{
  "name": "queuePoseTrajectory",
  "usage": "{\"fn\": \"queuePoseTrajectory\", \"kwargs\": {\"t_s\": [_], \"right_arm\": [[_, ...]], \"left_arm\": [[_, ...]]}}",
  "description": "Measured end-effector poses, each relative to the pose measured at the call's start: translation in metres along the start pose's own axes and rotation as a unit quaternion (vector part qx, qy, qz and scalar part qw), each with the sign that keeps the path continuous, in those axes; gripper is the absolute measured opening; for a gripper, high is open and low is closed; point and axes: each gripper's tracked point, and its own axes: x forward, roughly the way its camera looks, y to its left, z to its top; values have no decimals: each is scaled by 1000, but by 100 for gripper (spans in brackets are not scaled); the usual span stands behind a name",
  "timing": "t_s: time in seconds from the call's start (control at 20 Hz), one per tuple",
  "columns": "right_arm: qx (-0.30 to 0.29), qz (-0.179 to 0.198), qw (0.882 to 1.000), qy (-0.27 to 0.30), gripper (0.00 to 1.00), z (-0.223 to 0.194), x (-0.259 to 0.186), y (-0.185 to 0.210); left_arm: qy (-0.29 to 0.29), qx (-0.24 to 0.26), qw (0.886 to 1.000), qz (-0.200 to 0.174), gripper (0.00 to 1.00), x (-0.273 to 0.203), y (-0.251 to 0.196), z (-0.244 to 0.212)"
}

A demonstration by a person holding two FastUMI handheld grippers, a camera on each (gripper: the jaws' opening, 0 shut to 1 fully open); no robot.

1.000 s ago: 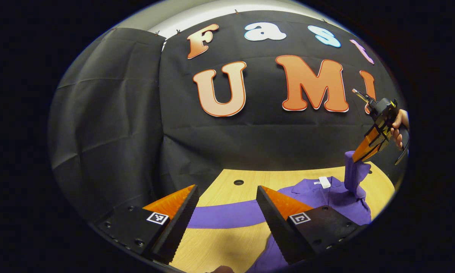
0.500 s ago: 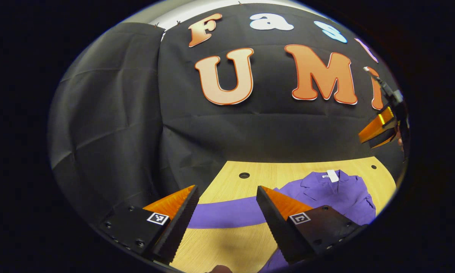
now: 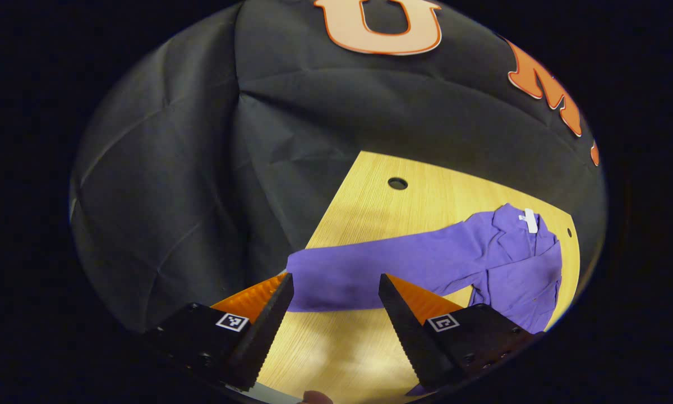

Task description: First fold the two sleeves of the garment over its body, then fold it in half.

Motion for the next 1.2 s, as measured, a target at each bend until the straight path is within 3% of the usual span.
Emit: {"fn": "queuePoseTrajectory", "kwargs": {"t_s": [0.15,0.2,0.35,0.55,0.75,1.05,1.1,1.2], "right_arm": [[-1,-30,999,-39,100,4,-22,-21],[1,-31,999,-42,95,4,-28,-23],[-19,-58,997,-42,95,-4,-42,-40],[-42,-66,996,-33,96,-16,-62,-44],[-28,-69,997,-19,96,-33,-71,-55],[-36,-96,995,2,96,-45,-85,-74],[-44,-102,994,4,96,-47,-87,-77],[-46,-101,994,15,96,-55,-89,-77]], "left_arm": [[64,-21,998,9,100,42,15,-24],[76,-25,997,9,100,49,19,-28],[114,-27,993,2,100,70,18,-39],[181,-16,983,-23,100,104,18,-62],[204,-19,978,-38,99,120,14,-67],[234,-21,972,-17,97,132,14,-71],[241,-14,970,-20,89,133,10,-72],[251,-20,968,-25,58,132,-1,-72]]}}
